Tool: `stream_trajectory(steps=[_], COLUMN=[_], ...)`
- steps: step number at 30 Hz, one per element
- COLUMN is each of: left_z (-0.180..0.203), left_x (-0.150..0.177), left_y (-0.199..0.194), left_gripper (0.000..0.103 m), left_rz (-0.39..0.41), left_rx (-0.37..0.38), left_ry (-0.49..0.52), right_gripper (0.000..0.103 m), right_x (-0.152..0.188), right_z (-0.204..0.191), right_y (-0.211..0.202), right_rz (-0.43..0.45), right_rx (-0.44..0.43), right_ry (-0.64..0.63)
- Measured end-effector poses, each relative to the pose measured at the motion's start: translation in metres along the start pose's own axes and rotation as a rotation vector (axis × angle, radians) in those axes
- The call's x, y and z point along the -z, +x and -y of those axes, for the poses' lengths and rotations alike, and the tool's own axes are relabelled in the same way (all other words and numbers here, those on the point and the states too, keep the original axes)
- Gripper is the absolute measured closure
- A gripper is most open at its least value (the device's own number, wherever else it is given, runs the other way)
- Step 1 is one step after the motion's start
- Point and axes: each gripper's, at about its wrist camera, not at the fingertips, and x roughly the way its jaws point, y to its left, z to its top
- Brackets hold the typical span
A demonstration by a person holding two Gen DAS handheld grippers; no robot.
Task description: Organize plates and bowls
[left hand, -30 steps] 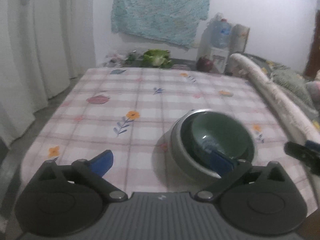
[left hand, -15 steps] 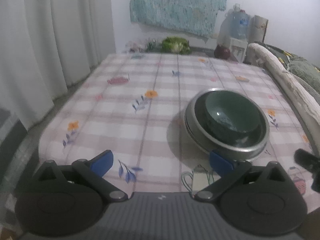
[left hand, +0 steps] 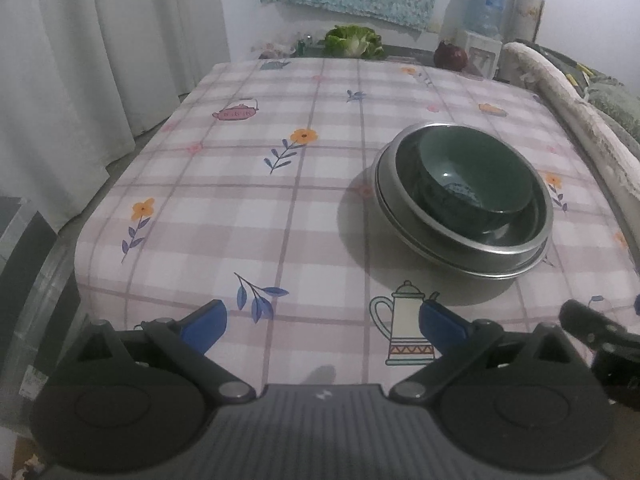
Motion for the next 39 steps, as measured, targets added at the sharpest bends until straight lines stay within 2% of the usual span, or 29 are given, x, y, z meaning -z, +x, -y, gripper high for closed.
stream_trajectory(steps=[21,39], left_z=[-0.005,-0.004], left_x=[-0.001,0.001], left_y=[0.006,0.004], left_gripper=[0.000,0.000], left_rz=[-0.012,-0.006], left_rx=[0.004,0.005], left_ry=[-0.004,0.003], right_gripper=[0.001,0.001], right_x=[-0.003,-0.005], right_z=[-0.012,-0.012], right_y=[0.011,0.009], right_rz=[-0.047,-0.039], right_rx=[-0.011,-0.014], right_ry=[-0.016,-0.016])
